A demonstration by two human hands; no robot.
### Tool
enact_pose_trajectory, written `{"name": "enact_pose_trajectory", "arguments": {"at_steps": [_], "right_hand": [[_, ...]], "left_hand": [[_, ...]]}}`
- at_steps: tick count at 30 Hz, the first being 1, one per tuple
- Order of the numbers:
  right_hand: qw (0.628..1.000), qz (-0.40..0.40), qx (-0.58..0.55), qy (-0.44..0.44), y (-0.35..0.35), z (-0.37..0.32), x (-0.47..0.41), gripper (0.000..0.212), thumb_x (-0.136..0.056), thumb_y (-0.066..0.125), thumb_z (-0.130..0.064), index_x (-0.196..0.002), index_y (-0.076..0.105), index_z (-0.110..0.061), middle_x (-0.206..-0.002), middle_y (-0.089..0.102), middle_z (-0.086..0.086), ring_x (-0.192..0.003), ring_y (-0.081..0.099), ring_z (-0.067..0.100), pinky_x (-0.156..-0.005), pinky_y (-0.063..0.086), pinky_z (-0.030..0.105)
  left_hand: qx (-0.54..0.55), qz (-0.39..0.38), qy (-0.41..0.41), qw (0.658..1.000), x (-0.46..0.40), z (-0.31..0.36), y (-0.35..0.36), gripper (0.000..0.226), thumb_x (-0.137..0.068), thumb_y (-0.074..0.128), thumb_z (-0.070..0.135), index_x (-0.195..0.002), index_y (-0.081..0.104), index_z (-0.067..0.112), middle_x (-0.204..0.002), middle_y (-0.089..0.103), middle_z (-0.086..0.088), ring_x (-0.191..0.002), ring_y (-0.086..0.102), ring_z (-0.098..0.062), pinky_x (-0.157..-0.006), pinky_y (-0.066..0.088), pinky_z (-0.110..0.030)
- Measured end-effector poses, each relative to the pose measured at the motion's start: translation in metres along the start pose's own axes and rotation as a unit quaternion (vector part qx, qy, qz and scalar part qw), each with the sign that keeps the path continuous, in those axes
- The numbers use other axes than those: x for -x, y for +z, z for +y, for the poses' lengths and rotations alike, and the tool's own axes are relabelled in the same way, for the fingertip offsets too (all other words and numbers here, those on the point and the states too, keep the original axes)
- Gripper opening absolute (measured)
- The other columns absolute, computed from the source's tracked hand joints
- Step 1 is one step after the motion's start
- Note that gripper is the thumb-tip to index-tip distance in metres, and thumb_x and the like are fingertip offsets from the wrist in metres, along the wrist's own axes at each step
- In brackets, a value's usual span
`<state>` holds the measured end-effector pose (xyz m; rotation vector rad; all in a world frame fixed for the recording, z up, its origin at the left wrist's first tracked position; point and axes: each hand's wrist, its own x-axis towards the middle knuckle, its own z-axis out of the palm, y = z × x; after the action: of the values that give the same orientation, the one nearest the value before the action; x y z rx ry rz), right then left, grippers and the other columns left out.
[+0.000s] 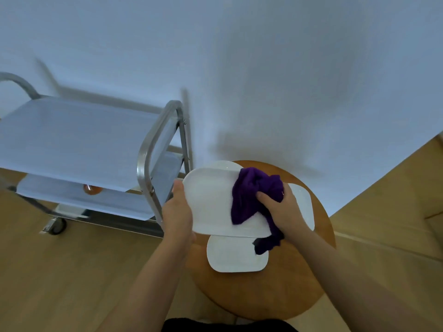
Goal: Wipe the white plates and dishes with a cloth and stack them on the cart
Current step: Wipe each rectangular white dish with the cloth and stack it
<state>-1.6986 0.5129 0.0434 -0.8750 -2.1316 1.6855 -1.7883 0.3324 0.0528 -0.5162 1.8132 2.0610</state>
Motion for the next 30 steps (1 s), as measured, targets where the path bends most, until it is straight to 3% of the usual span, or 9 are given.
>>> {"name": "enact_pose_trajectory", "arguments": {"at_steps": [2,6,9,11,15,19,21,24,30], "right_hand": [[0.993,0.082,-0.075,0.029,0.011,-0.001,0.011,0.034,-0.081,0.069,-0.030,-0.106,0.046,-0.030,-0.099,0.058,-0.009,-0.089,0.058,0.010,-0.070,0.047,0.025],[0.941,0.217,-0.238,0.106,0.032,-0.012,0.016,0.061,-0.079,0.072,-0.024,-0.128,0.036,-0.024,-0.105,0.055,-0.007,-0.094,0.057,0.012,-0.074,0.050,0.030],[0.925,0.256,-0.250,0.128,0.052,-0.023,0.013,0.077,-0.077,0.074,-0.026,-0.136,0.026,-0.026,-0.120,0.052,-0.002,-0.105,0.056,0.019,-0.086,0.052,0.038],[0.923,0.244,-0.246,0.167,0.056,-0.024,0.012,0.079,-0.076,0.075,-0.028,-0.139,0.027,-0.024,-0.127,0.050,0.002,-0.111,0.054,0.024,-0.092,0.050,0.045],[0.912,0.188,-0.308,0.194,0.024,-0.024,0.009,0.061,-0.078,0.074,-0.018,-0.130,0.042,-0.016,-0.117,0.058,0.009,-0.100,0.059,0.026,-0.077,0.054,0.040],[0.975,0.087,-0.169,0.112,-0.008,-0.039,0.004,0.053,-0.077,0.074,-0.021,-0.122,0.045,-0.020,-0.107,0.061,0.003,-0.092,0.061,0.021,-0.063,0.051,0.031],[0.987,0.017,-0.125,0.100,-0.009,-0.049,0.003,0.052,-0.076,0.075,-0.020,-0.120,0.046,-0.021,-0.105,0.062,0.002,-0.090,0.062,0.021,-0.065,0.052,0.031],[0.994,-0.014,-0.073,0.077,-0.001,-0.059,0.001,0.054,-0.076,0.075,-0.024,-0.118,0.041,-0.026,-0.103,0.057,-0.006,-0.088,0.058,0.014,-0.060,0.048,0.025],[0.989,-0.015,-0.133,0.061,0.009,-0.058,0.014,0.044,-0.076,0.075,-0.025,-0.107,0.045,-0.034,-0.102,0.060,-0.009,-0.086,0.061,0.011,-0.052,0.050,0.016]], "left_hand": [[0.025,0.021,-0.005,0.999,0.005,0.001,0.007,0.034,-0.089,0.045,0.059,-0.092,0.054,0.027,-0.100,0.062,-0.006,-0.097,0.062,-0.024,-0.082,0.056,-0.043],[0.080,0.048,-0.040,0.995,0.022,-0.009,0.026,0.037,-0.088,0.039,0.066,-0.087,0.050,0.031,-0.095,0.061,0.001,-0.089,0.062,-0.021,-0.072,0.056,-0.037],[0.139,0.051,-0.096,0.984,0.044,-0.018,0.047,0.041,-0.090,0.034,0.066,-0.090,0.051,0.029,-0.089,0.061,0.001,-0.082,0.062,-0.020,-0.065,0.055,-0.033],[0.144,0.008,-0.081,0.986,0.049,-0.022,0.053,0.042,-0.093,0.029,0.063,-0.099,0.054,0.029,-0.088,0.064,0.002,-0.078,0.063,-0.017,-0.053,0.052,-0.025],[-0.018,-0.140,0.022,0.990,0.031,-0.013,0.030,0.043,-0.096,0.033,0.055,-0.111,0.059,0.024,-0.096,0.070,0.001,-0.083,0.068,-0.015,-0.060,0.054,-0.026],[-0.105,-0.227,-0.076,0.965,-0.006,0.026,0.018,0.055,-0.087,0.046,0.062,-0.116,0.052,0.016,-0.108,0.068,-0.011,-0.098,0.066,-0.029,-0.086,0.053,-0.046],[-0.110,-0.278,-0.117,0.947,-0.012,0.041,0.025,0.053,-0.083,0.059,0.050,-0.117,0.057,0.010,-0.106,0.070,-0.014,-0.096,0.068,-0.031,-0.085,0.054,-0.046],[-0.082,-0.258,-0.152,0.951,-0.011,0.048,0.040,0.037,-0.089,0.062,0.029,-0.118,0.060,0.006,-0.104,0.070,-0.017,-0.095,0.066,-0.035,-0.088,0.052,-0.050],[-0.002,-0.177,-0.126,0.976,-0.013,0.051,0.044,0.037,-0.092,0.058,0.035,-0.117,0.058,0.008,-0.108,0.066,-0.015,-0.100,0.062,-0.036,-0.091,0.049,-0.053]]}}
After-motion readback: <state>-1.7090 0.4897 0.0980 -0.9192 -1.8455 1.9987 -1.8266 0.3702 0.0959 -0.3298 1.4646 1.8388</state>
